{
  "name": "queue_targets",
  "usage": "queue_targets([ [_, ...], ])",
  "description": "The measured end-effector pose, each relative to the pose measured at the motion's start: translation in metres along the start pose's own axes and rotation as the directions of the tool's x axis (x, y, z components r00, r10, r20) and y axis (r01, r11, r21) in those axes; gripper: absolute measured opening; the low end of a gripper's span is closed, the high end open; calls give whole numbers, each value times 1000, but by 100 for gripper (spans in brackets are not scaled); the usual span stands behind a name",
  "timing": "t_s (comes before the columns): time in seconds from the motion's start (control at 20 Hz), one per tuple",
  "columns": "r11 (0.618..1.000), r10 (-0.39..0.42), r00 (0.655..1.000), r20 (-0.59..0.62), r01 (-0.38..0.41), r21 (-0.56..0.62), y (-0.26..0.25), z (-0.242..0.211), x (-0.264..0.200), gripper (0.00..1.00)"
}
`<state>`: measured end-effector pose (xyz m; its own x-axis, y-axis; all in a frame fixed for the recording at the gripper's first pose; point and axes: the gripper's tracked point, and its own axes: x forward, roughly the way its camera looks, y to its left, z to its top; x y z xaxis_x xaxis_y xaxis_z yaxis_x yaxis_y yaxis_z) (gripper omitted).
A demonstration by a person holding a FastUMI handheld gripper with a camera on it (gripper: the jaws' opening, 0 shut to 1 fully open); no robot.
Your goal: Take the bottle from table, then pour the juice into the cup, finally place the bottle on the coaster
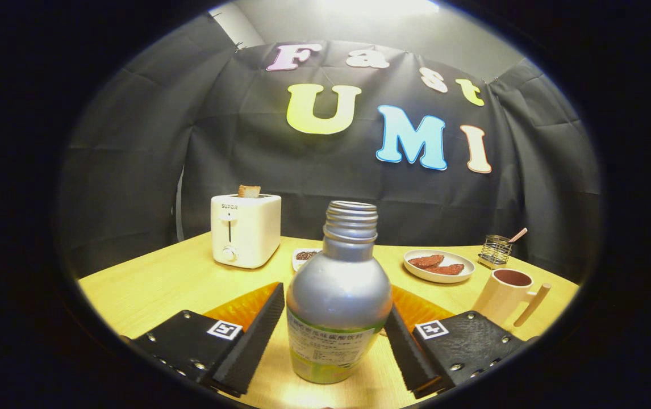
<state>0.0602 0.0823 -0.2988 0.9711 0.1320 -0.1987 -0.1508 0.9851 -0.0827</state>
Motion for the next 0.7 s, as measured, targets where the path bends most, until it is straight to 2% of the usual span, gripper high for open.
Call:
queue_targets([
  [0.2, 999, 9, 1000, -12, -8, 45, -1, 0, -3, 80],
  [0.45, 984, -54, 999, 4, 53, 173, -34, 25, -5, 78],
  [0.6, 952, -80, 996, 24, 69, 300, -54, 48, -2, 78],
  [0.7, 909, -78, 996, 38, 56, 413, -65, 61, 2, 78],
])
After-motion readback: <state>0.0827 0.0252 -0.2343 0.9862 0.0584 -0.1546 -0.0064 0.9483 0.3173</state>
